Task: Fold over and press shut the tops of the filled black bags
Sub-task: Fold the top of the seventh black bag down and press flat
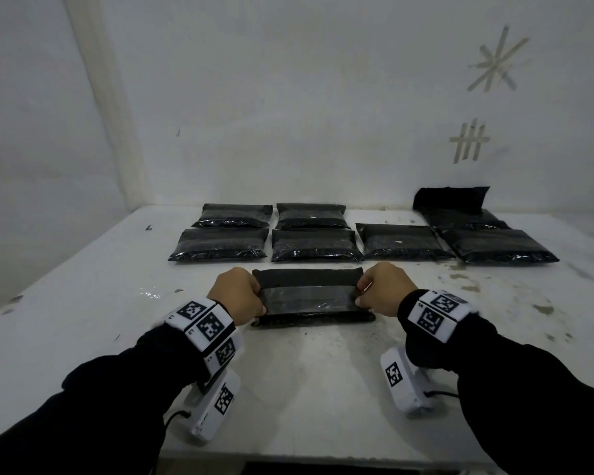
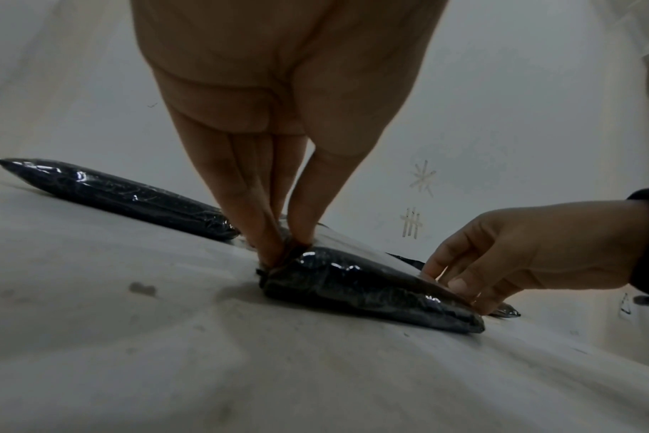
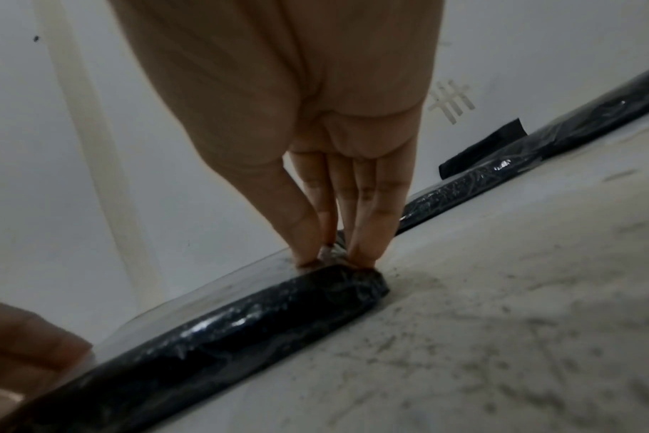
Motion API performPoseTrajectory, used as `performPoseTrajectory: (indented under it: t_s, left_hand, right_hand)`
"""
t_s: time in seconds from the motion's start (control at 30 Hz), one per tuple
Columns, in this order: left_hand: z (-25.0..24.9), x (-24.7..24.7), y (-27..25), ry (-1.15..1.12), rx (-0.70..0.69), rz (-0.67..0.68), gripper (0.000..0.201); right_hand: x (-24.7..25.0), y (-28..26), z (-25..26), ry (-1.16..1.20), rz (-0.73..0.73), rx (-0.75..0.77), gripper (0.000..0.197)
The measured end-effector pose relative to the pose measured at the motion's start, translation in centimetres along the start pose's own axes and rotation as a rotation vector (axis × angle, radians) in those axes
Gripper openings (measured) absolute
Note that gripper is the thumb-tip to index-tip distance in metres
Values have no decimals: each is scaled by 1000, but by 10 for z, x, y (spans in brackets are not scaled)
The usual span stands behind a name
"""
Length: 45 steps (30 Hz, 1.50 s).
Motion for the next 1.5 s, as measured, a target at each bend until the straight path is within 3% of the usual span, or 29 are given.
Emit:
performPoseTrajectory:
  t_s: [0.2, 0.57, 0.8, 0.97, 1.07, 1.2, 1.33, 1.5]
  left_hand:
    - [0, -5, 1, 74, 12, 86, 28]
    - [-9, -17, -1, 200, -8, 206, 24]
    - [-23, -21, 12, 266, -17, 197, 28]
    - [-29, -28, 19, 287, 70, 244, 32]
    - [-30, -26, 17, 317, 108, 248, 45]
    - [-38, -21, 7, 517, 79, 118, 92]
    - [-47, -49, 3, 497, -96, 210, 96]
    - [-41, -69, 5, 502, -66, 297, 100]
  right_hand:
    - [0, -2, 2, 17, 83, 3, 41]
    - [-7, -4, 9, -76, 21, 33, 30]
    - [0, 9, 6, -77, -6, 70, 39]
    - [4, 11, 2, -211, 79, 90, 36]
    - [0, 8, 2, -348, 116, 140, 47]
    - [-4, 4, 12, -461, 179, 281, 68]
    - [-21, 4, 23, -481, 238, 330, 77]
    - [-32, 5, 25, -482, 274, 306, 84]
Point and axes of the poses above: each hand's wrist, its own y-axis towards the middle knuckle, its own x-axis out of the back of the hand, z = x × y, the point moved 4 cm from there along y, towards the middle knuckle, and after that the axes turned 12 degrees about -y, right-handed, at the moved point
